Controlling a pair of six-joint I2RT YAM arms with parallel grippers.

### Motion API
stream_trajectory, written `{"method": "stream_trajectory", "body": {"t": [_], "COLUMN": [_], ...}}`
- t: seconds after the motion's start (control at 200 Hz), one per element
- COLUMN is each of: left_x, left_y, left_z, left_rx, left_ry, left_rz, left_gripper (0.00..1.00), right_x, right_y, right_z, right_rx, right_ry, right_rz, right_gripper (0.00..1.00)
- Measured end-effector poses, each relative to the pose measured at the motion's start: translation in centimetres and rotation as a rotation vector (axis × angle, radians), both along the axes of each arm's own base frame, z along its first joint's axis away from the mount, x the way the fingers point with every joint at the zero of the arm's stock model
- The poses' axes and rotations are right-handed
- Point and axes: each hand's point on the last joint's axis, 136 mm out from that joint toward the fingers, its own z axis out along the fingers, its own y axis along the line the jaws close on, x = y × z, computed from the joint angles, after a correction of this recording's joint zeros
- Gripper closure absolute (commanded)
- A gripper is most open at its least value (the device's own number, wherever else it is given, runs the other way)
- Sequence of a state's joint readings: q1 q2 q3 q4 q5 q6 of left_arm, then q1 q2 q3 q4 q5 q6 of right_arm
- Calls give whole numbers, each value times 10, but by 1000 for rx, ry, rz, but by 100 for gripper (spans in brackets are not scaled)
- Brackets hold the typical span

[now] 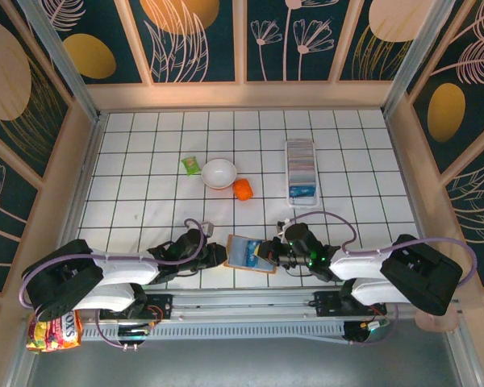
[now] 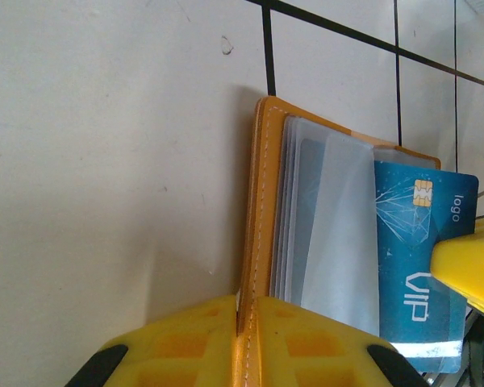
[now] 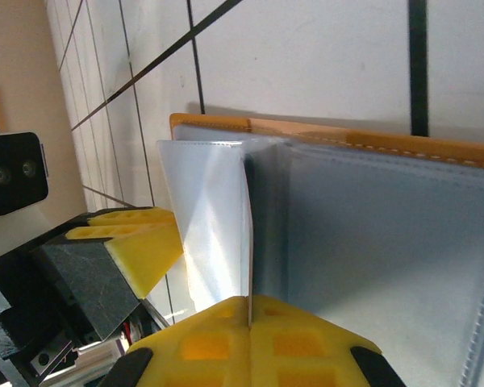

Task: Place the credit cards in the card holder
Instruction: Insert the credit card into the card slot.

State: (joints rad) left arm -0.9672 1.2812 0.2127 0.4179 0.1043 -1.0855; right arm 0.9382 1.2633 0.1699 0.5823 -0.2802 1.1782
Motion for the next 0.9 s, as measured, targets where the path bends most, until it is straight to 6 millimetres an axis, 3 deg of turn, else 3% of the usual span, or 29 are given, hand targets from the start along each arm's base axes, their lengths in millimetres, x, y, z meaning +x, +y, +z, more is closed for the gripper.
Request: {"method": "stream_trajectory", "body": {"t": [0.26,0.37,0.53,0.826,0.901], "left_x": [0,0,0,0,0], "left_y": [0,0,-1,0,0], "left_z": [0,0,0,0,0], "left_rx": [-1,-2,-2,-13,-16], "left_ry": [0,-1,-1,-1,0], "left_rz": [0,1,0,6,8], "left_gripper": [85,86,85,85,85], "right_x": [3,4,3,9,9], "right_y": [12,15,16,7,6], "right_z": [-2,-4,-7,-9,-10], "right_rx": [20,25,2,-122,-147], "right_ry": [1,6,11,-12,-12], "right_rz": [22,26,35,4,-1], "right_gripper": [100,83,76,73,78]}}
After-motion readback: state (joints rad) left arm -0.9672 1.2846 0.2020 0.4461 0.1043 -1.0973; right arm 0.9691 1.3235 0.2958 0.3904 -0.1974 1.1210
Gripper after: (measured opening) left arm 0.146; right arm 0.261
